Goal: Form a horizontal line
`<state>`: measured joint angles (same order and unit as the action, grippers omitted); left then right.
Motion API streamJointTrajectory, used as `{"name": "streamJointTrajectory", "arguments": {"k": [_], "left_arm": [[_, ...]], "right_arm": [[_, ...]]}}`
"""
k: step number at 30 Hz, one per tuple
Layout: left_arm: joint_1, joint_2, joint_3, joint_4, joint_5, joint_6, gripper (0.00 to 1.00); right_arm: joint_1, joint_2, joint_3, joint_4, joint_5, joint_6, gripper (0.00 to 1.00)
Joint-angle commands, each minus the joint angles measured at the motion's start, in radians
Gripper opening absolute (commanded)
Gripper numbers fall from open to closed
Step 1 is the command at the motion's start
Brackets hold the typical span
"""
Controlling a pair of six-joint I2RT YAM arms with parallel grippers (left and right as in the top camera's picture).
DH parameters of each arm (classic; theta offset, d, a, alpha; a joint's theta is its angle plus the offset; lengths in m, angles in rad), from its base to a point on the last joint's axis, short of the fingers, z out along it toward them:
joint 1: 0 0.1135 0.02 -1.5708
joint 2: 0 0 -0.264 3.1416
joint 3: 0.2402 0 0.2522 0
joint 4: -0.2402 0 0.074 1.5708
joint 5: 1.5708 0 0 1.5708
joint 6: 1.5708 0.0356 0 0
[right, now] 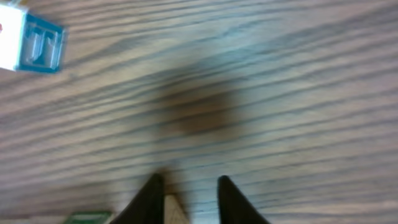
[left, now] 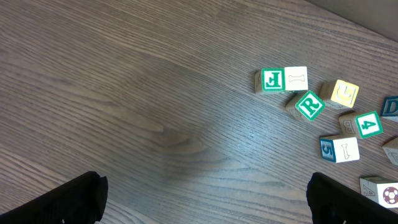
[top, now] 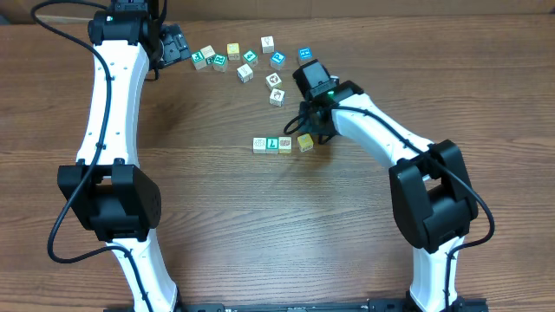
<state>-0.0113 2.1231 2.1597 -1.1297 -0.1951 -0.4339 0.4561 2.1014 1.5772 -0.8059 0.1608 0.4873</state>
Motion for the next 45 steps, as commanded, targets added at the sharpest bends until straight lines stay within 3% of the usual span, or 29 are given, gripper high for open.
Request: {"name": "streamJointTrajectory", "arguments": {"k": [1, 3, 18, 45], "left_arm": [[0.000, -0.004, 0.013, 0.001, -0.003, 0.011, 1.00], [0.000, -0.004, 0.013, 0.001, -0.002, 0.011, 1.00], [0.000, -0.004, 0.013, 0.001, -0.003, 0.011, 1.00], [0.000, -0.004, 0.013, 0.001, -0.003, 0.011, 1.00]], "right_arm": [[-0.025, -0.003, -0.007, -0.016, 0.018, 0.008, 0.07], [-0.026, -0.003, -0.007, -0.042, 0.018, 0.008, 0.04], [-0.025, -0.003, -0.007, -0.101, -0.216, 0.006, 0.04], [-0.024, -0.003, -0.007, -0.121, -0.130, 0.003, 0.04]]}}
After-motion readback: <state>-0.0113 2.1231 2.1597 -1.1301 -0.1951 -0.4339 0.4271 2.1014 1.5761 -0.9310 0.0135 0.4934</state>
